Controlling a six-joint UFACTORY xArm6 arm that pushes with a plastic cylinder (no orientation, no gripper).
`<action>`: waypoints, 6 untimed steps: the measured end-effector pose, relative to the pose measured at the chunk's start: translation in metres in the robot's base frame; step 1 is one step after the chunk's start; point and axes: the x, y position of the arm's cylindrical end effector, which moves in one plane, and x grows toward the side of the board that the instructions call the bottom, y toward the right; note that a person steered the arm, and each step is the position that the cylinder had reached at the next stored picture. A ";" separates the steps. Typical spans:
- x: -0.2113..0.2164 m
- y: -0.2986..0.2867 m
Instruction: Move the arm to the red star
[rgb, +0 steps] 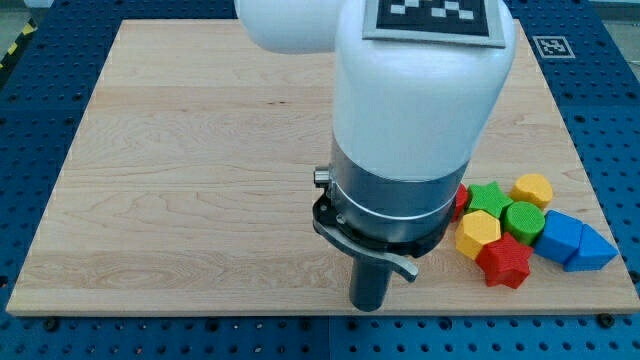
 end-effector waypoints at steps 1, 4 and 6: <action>0.000 0.000; 0.000 0.043; 0.000 0.072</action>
